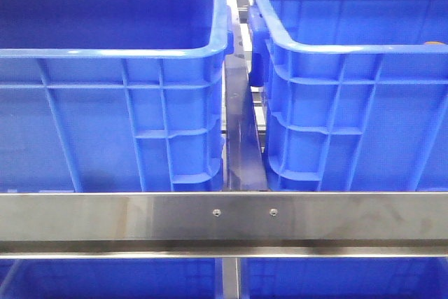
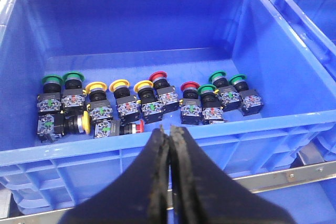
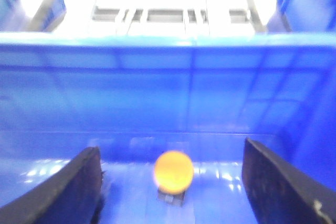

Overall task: Pick red and yellow buttons and place in box
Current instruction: 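Open the right gripper to release the yellow button in the bin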

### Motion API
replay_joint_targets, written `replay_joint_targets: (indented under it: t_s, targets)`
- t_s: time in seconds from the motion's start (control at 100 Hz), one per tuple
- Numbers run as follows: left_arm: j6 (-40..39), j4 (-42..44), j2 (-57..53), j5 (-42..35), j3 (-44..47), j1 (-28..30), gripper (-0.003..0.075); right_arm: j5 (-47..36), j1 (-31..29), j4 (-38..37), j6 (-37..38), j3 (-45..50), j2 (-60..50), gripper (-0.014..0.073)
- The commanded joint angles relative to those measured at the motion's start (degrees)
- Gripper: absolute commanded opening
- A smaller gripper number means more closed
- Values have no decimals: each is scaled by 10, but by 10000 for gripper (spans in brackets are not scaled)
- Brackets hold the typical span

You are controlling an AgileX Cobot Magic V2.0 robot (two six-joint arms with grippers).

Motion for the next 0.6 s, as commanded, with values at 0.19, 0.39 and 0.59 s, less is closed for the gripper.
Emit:
replay_joint_targets:
  t_s: [0.19,0.39,0.59]
  targets:
    - [-4,-8,5,-41,-15,1,-19,28,-4,54,-8,101,-184,572]
    - [-4,-8,5,-41,-15,1,-19,61,-4,54,-7,173,-293,572]
    - [-4,-8,5,-41,-15,1,-19,96,-4,54,-7,208,-367,539]
